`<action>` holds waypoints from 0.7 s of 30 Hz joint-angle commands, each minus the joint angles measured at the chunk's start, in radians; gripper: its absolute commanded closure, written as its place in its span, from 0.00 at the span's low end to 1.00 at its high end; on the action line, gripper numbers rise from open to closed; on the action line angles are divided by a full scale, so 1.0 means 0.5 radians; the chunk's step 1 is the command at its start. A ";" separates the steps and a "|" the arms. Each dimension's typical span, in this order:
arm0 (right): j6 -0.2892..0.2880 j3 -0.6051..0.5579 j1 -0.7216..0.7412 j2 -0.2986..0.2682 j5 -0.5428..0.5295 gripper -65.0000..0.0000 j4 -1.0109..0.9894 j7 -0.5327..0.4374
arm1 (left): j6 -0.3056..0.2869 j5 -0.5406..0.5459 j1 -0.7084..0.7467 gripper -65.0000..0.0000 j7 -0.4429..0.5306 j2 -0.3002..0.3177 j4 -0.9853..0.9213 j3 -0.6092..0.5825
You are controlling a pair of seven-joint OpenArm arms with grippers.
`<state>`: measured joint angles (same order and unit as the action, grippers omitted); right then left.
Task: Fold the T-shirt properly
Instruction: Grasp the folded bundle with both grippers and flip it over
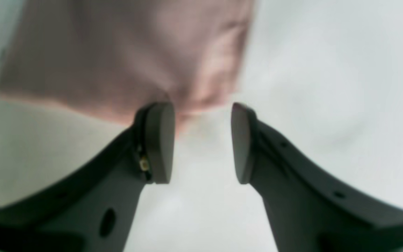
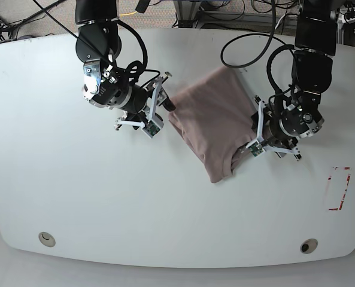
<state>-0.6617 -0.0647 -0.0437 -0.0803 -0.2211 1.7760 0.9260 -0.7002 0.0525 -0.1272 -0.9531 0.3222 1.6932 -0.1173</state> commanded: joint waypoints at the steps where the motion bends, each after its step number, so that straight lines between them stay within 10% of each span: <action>1: 0.048 0.002 0.095 0.003 -0.035 0.61 -0.028 -0.046 | 0.004 0.010 -0.032 0.55 0.027 0.005 0.107 0.098; 16: 0.079 -0.185 0.184 -0.004 -0.035 0.61 -0.261 -0.055 | 0.004 0.010 0.256 0.55 0.030 -0.106 0.433 0.251; 21: 0.079 -0.191 0.104 0.042 -0.038 0.61 -0.169 -0.055 | 0.004 -0.002 0.342 0.54 0.033 -0.357 0.476 0.301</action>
<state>-0.6250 -0.1699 -0.0017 -0.0597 -0.2378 1.6390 0.9215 -0.6998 0.0334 0.0448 -0.9653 0.1806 1.8954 0.0235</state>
